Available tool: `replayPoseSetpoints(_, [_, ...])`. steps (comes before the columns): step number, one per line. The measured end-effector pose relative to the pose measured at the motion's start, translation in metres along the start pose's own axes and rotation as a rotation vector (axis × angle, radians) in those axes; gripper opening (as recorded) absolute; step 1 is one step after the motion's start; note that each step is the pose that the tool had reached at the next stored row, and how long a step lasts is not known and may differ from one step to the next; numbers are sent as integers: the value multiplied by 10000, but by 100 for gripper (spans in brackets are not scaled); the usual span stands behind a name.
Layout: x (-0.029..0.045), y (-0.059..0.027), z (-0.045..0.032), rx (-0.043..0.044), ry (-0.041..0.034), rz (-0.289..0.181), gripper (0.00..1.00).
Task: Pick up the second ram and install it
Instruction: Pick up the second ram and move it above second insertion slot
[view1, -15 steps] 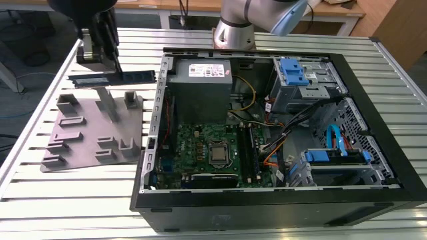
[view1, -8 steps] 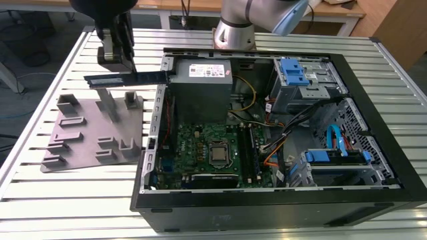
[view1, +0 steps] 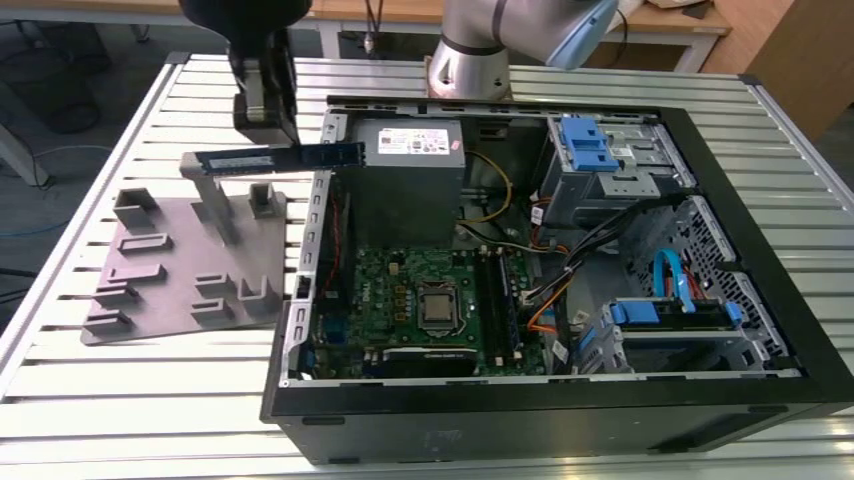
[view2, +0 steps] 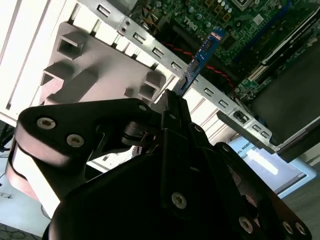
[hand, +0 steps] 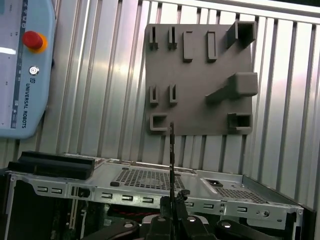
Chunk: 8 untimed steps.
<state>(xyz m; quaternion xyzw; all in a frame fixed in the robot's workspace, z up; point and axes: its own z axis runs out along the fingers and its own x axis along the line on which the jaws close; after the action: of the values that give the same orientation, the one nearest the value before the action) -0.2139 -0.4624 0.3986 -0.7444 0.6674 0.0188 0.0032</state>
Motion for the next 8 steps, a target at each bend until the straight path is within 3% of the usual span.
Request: replayPoseSetpoints(8, [32,-292,-6,-10,-2,0,14])
